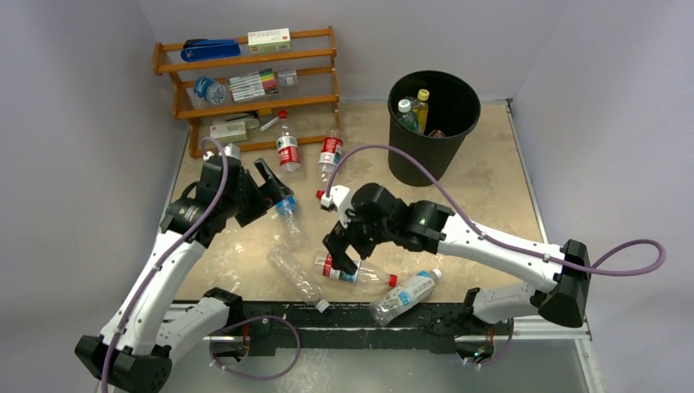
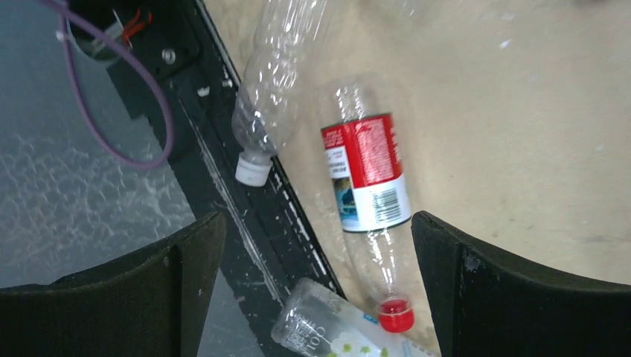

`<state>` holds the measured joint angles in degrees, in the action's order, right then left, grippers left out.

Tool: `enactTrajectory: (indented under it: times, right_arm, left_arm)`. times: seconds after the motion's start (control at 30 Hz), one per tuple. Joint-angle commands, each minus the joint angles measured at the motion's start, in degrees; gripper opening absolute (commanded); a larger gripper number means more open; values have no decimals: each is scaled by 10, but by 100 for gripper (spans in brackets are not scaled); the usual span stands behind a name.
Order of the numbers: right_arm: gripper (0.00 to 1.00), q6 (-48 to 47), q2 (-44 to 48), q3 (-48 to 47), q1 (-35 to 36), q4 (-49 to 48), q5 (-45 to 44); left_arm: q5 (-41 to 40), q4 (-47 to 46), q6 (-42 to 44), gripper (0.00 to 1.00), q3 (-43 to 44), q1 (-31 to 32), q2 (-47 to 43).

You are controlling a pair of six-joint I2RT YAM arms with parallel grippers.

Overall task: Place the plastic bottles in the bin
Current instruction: Pick up the plastic bottle at the center of the board.

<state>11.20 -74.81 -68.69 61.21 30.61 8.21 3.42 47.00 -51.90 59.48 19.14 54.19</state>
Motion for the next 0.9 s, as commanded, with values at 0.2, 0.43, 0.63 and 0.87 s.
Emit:
enactTrajectory:
  times: [0.2, 0.43, 0.63, 0.87]
  right_arm:
    - [97, 36, -18, 92, 75, -87, -1]
    - [96, 40, -74, 104, 81, -90, -60]
    - [96, 40, -120, 88, 81, -74, -136]
    - [96, 36, -171, 103, 81, -104, -115]
  left_arm:
    - [17, 69, -113, 92, -88, -3, -123]
    - [-18, 87, -165, 92, -143, -4, -154]
    - [-21, 69, -165, 92, -169, -4, -136]
    - [-4, 45, -173, 92, -190, -3, -132]
